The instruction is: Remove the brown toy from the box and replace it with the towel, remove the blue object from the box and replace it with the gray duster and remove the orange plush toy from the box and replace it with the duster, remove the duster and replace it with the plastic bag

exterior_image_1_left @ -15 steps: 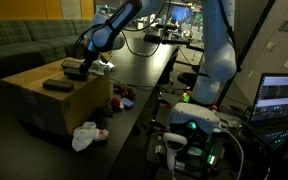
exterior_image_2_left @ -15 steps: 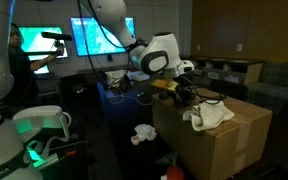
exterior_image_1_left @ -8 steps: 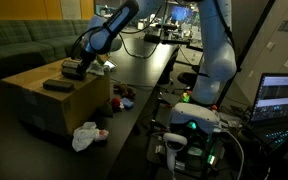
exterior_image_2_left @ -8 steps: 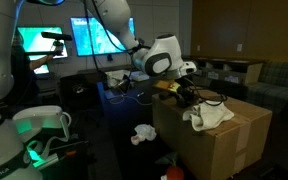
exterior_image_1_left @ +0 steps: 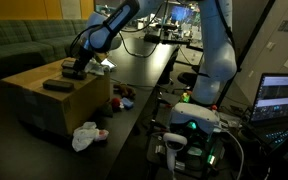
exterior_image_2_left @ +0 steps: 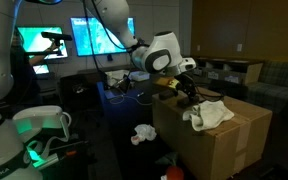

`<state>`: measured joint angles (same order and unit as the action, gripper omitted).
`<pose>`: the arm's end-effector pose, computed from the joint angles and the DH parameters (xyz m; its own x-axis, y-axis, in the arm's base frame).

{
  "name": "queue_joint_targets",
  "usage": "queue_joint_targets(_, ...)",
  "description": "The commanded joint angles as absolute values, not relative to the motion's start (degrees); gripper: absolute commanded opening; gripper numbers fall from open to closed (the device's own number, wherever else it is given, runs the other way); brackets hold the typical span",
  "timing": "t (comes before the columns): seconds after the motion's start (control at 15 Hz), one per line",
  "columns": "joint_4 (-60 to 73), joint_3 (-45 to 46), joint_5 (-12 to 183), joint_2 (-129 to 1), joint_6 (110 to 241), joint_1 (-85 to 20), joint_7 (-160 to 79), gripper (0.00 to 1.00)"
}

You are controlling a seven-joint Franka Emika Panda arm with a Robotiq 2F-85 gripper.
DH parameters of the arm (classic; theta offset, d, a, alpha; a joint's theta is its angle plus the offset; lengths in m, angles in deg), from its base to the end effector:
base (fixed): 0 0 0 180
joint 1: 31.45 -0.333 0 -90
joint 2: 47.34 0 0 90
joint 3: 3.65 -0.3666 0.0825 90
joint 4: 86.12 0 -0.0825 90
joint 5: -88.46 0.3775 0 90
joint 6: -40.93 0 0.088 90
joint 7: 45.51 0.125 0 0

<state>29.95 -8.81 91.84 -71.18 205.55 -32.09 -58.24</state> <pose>0.6594 0.0592 0.3234 0.8763 0.2322 0.4221 0.2474 -0.9687 0.0192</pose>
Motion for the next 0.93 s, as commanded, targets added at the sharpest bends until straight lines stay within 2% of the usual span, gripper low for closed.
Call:
queue_joint_targets(0.0,31.63,-8.54,90.01,-67.92,207.38,-33.55,-54.79,1.0)
queue_joint_targets(0.87,32.99,-11.78,90.03,-67.18,208.37,-39.67,-51.13,1.0)
